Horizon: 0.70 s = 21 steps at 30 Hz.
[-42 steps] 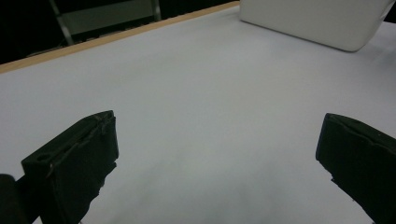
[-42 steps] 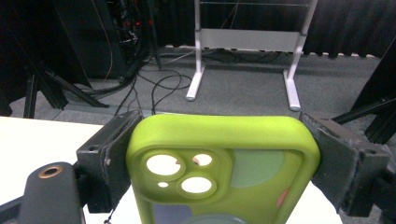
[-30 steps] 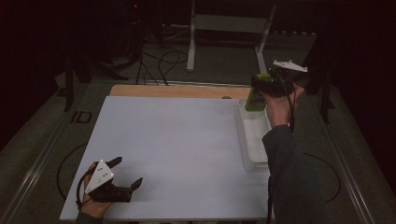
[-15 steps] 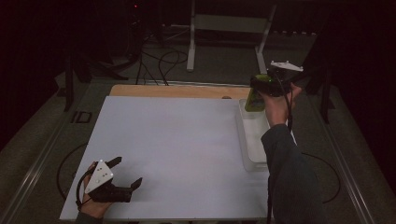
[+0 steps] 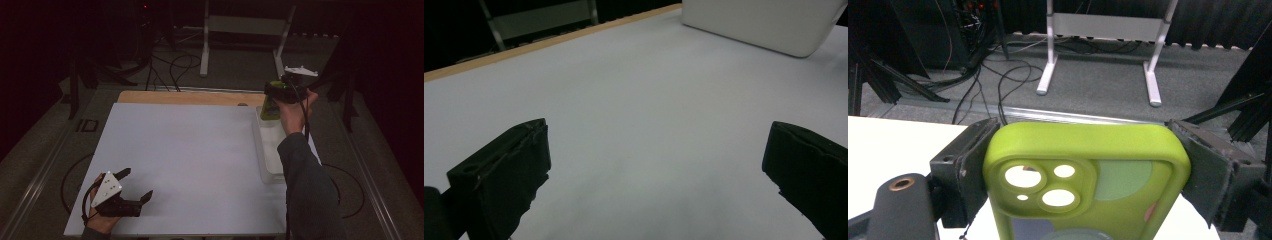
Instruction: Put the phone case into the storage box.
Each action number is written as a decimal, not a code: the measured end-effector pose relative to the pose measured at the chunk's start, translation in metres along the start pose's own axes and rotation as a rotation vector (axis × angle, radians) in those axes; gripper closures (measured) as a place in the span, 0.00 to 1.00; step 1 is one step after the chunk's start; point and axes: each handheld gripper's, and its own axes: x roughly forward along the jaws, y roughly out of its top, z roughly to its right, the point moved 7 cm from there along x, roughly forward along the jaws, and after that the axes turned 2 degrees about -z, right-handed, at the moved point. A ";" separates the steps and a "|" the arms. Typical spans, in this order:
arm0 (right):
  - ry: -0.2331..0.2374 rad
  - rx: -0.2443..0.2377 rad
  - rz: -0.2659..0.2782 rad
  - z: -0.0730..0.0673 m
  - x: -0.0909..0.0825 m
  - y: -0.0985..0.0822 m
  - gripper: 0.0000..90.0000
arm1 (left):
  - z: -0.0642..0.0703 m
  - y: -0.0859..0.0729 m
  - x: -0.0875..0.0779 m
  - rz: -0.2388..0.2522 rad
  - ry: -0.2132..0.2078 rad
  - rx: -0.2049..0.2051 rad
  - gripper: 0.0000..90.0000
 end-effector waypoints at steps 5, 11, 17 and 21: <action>-0.009 -0.013 -0.005 -0.002 0.005 -0.002 0.18 | 0.000 0.000 0.000 0.000 -0.001 -0.001 0.00; -0.016 -0.009 -0.010 -0.002 0.010 -0.003 0.18 | 0.001 0.000 0.000 0.001 -0.003 -0.001 0.00; -0.019 -0.001 -0.021 -0.002 0.016 -0.007 0.18 | 0.001 0.000 0.001 0.000 -0.004 0.002 0.00; -0.020 0.004 -0.027 -0.002 0.019 -0.009 0.18 | 0.001 0.000 0.001 0.001 -0.004 0.002 0.00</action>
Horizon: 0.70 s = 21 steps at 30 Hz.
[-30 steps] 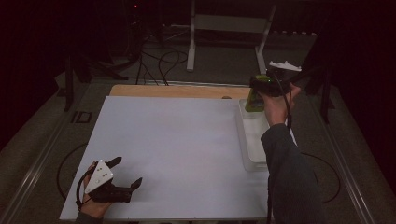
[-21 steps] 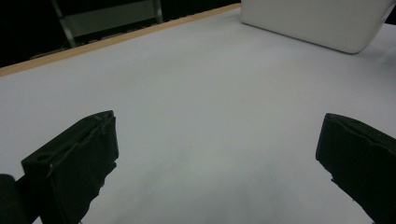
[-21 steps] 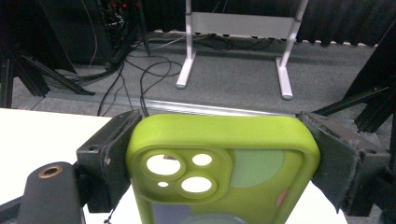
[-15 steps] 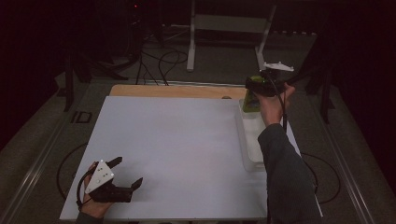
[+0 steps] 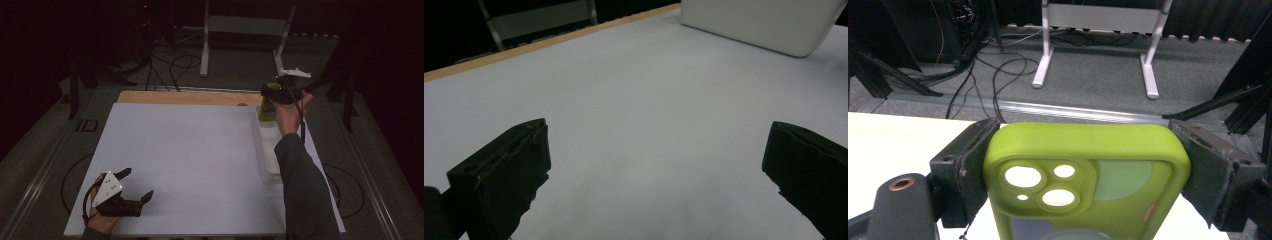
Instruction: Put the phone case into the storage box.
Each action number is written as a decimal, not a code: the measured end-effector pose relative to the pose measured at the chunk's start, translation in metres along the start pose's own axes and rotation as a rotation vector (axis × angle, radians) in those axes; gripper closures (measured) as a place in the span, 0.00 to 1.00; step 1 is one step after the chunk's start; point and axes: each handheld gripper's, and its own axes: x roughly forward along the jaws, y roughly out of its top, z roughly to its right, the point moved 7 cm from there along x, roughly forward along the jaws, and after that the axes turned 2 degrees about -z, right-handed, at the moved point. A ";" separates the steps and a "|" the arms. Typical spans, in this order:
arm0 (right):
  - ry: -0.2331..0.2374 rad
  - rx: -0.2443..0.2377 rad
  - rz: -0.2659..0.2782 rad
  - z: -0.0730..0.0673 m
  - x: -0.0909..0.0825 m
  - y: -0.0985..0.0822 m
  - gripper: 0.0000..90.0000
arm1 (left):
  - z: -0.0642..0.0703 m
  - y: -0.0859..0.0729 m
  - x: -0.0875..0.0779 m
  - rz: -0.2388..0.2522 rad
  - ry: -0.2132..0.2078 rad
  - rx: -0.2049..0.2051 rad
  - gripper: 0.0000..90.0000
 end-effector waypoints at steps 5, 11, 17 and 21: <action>-0.001 0.003 -0.005 0.001 0.004 -0.002 0.18 | 0.000 0.000 0.000 0.000 0.001 -0.001 0.00; 0.001 0.013 -0.016 0.001 0.008 -0.006 0.18 | 0.001 -0.001 0.000 -0.004 0.001 0.000 0.00; -0.002 0.018 -0.022 0.003 0.010 -0.010 0.18 | 0.001 -0.001 0.000 0.001 -0.002 -0.005 0.00; -0.004 0.020 -0.030 0.004 0.013 -0.013 0.18 | 0.001 -0.001 0.001 -0.001 -0.004 -0.002 0.00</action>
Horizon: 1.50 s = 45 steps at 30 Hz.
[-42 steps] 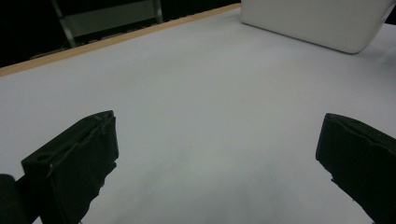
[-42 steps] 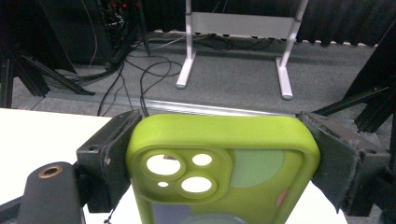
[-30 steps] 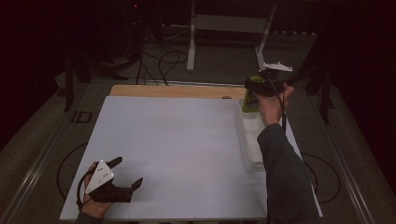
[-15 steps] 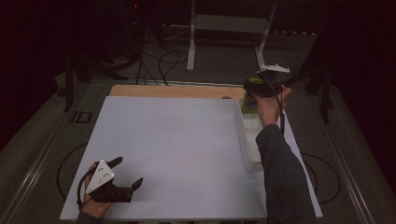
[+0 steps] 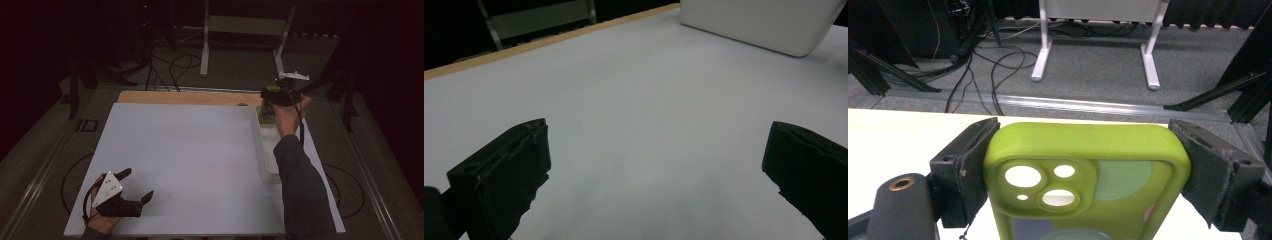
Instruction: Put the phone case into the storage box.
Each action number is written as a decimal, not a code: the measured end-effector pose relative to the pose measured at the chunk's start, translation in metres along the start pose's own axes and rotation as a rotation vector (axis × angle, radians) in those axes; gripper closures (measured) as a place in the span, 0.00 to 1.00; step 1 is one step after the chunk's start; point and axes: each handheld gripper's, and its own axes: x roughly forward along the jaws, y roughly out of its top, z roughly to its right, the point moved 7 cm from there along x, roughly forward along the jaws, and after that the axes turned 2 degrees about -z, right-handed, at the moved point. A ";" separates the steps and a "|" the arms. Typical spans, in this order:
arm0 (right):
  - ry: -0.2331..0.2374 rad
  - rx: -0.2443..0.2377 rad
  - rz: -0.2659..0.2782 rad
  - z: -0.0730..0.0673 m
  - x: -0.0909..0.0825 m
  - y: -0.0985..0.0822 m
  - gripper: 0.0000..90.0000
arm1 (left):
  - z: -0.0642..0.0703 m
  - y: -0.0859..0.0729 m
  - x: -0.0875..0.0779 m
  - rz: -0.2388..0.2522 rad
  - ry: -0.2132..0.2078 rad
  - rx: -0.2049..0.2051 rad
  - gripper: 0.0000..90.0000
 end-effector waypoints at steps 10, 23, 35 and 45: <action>-0.001 0.003 -0.027 -0.001 0.010 -0.008 0.18 | 0.001 0.000 0.001 -0.004 -0.001 0.002 0.00; -0.014 0.007 -0.061 0.001 0.019 -0.023 0.17 | 0.002 0.000 0.002 -0.005 -0.004 0.006 0.00; -0.018 0.002 -0.088 0.001 0.026 -0.036 0.17 | 0.002 0.001 0.001 -0.003 -0.002 0.003 0.00; -0.024 -0.023 -0.101 -0.004 0.029 -0.040 0.17 | 0.002 0.001 0.001 -0.001 0.000 0.006 0.00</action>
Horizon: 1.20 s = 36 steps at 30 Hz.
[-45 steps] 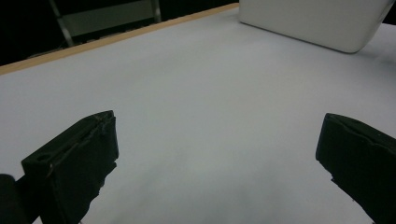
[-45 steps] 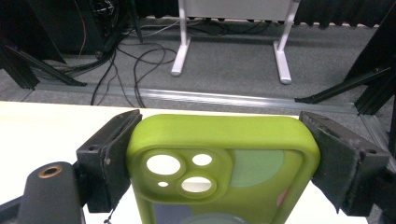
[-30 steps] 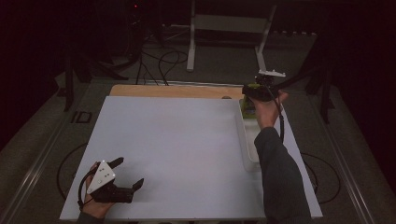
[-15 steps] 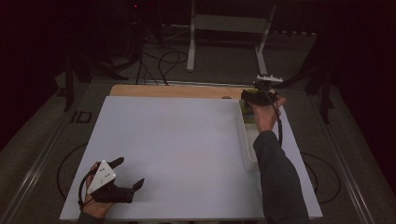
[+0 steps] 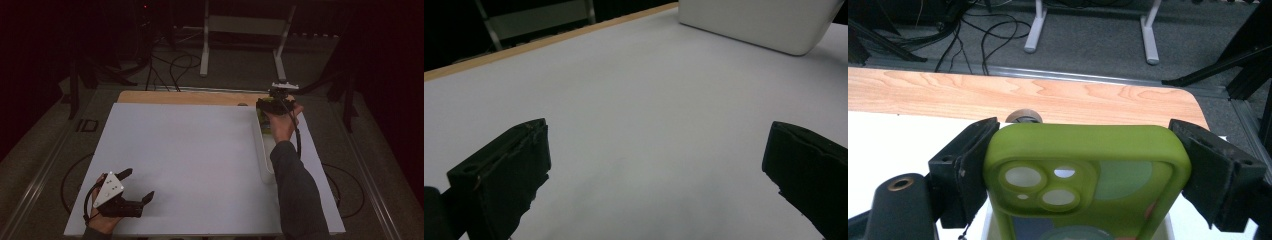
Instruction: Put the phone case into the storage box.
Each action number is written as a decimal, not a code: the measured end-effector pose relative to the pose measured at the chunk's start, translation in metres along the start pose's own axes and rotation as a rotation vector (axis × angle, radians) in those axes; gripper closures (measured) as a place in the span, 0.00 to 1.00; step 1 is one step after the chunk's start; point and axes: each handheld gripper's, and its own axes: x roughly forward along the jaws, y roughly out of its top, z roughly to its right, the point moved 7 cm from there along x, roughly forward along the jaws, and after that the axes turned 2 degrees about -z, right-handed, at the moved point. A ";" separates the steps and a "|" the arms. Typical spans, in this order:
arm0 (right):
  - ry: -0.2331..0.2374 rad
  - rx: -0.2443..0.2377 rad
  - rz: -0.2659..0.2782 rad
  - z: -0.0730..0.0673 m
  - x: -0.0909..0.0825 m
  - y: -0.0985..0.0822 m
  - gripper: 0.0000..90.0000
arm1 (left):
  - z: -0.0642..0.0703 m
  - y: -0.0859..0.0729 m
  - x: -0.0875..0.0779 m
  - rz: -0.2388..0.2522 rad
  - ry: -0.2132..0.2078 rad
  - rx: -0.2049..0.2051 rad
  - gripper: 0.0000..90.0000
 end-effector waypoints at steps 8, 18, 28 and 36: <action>-0.003 -0.008 -0.013 0.001 0.003 -0.003 0.17 | 0.000 0.000 0.001 -0.004 0.000 0.001 0.00; 0.013 0.013 -0.011 0.003 0.005 -0.003 0.09 | 0.000 0.000 0.001 -0.005 0.003 0.000 0.00; 0.019 0.007 0.054 0.002 -0.003 0.006 0.09 | -0.001 0.000 0.001 -0.002 0.008 -0.005 0.00; 0.035 0.015 0.069 0.002 -0.012 0.010 0.09 | -0.001 0.000 0.000 -0.002 0.011 -0.006 0.00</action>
